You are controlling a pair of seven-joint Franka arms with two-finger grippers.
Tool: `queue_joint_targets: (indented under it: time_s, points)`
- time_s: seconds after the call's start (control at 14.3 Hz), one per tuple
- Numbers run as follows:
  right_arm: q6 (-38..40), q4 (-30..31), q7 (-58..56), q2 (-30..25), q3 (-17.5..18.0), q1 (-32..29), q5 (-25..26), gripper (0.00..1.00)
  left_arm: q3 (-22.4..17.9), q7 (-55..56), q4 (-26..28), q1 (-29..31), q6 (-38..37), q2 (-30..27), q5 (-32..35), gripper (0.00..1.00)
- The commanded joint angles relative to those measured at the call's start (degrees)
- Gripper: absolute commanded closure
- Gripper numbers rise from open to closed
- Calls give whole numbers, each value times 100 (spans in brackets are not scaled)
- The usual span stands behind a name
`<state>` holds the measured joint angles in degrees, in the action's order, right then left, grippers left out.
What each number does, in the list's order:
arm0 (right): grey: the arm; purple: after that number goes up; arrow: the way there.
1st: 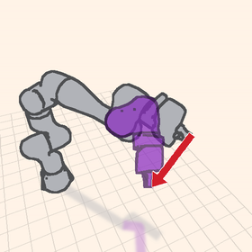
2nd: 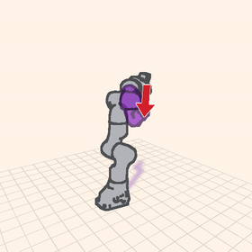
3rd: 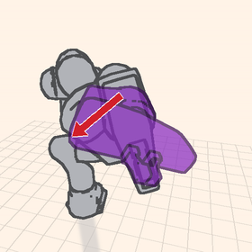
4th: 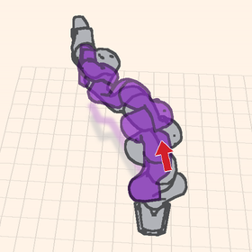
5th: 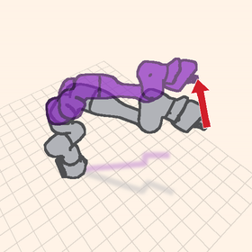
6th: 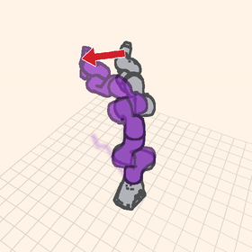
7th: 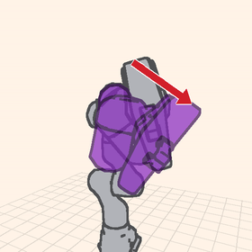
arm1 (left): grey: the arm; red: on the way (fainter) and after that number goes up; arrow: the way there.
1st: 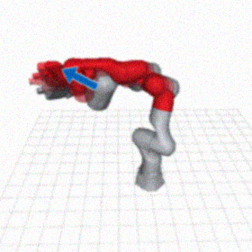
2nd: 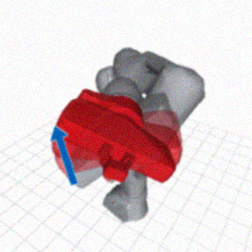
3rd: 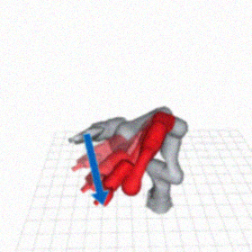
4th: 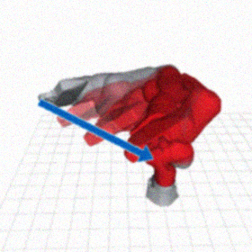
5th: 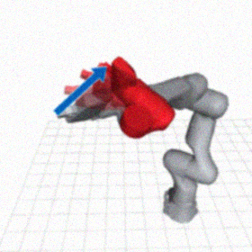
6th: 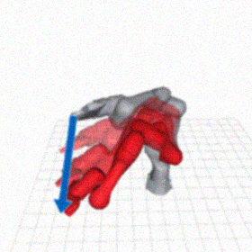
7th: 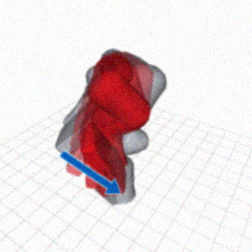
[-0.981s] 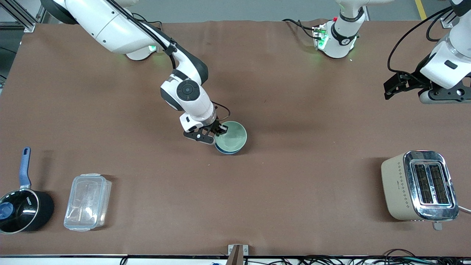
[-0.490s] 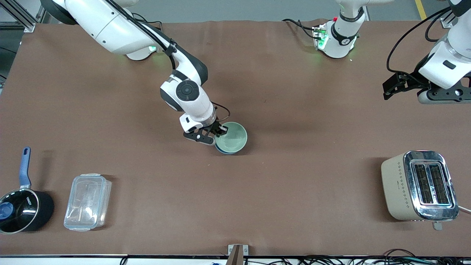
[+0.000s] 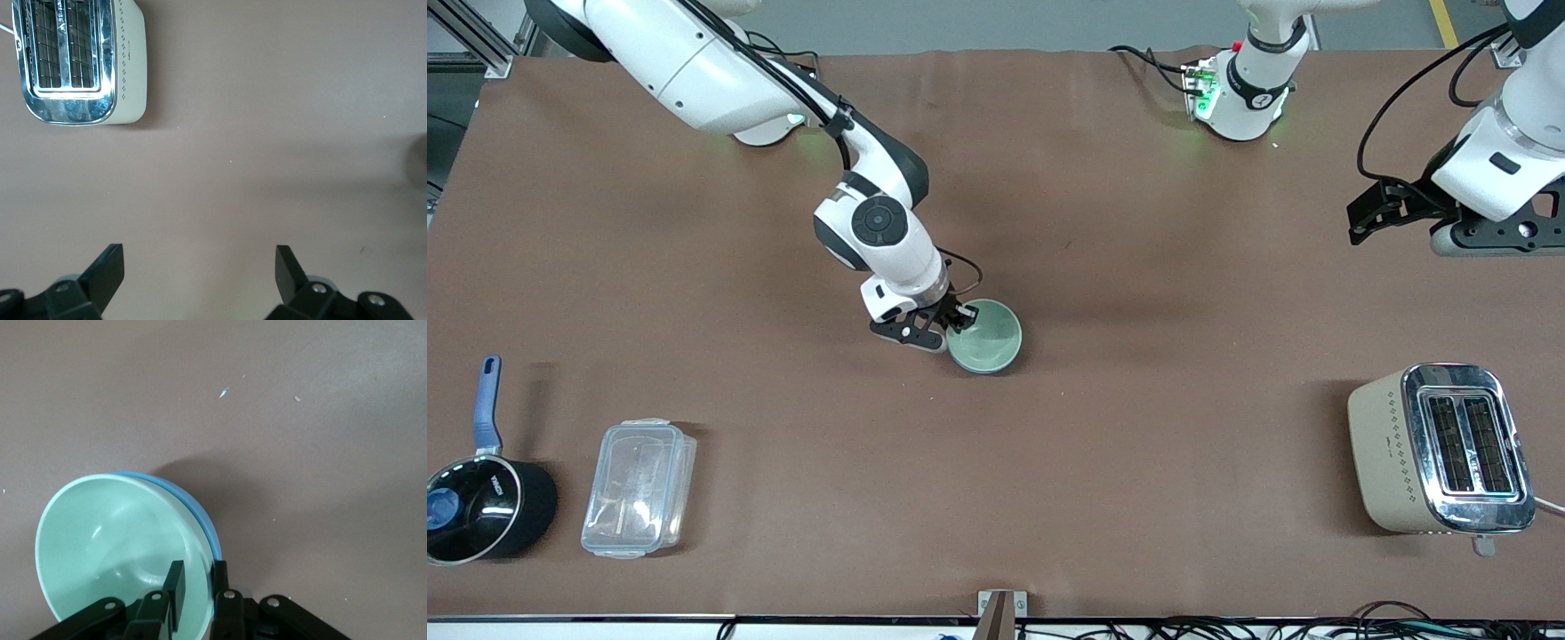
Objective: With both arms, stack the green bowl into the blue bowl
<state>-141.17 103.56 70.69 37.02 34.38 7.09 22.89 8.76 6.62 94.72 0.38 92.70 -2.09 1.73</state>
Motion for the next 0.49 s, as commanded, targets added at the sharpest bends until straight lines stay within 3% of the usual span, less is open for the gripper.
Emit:
queue_joint_targets:
  time_s: [0.0,0.14,0.28,0.42]
  points:
    - [28,-46,111,43,77,-146,198,75,-15,-91,-6,-12,72,7,-94,0]
    - [45,-55,85,-27,77,-198,190,65,-15,-82,-6,-21,72,15,-94,0]
    - [167,-55,-3,-403,77,-339,181,38,-6,-91,-15,-29,81,24,-85,0]
    - [780,-72,-317,-799,60,-418,181,20,-6,-91,-15,-29,81,33,-85,0]
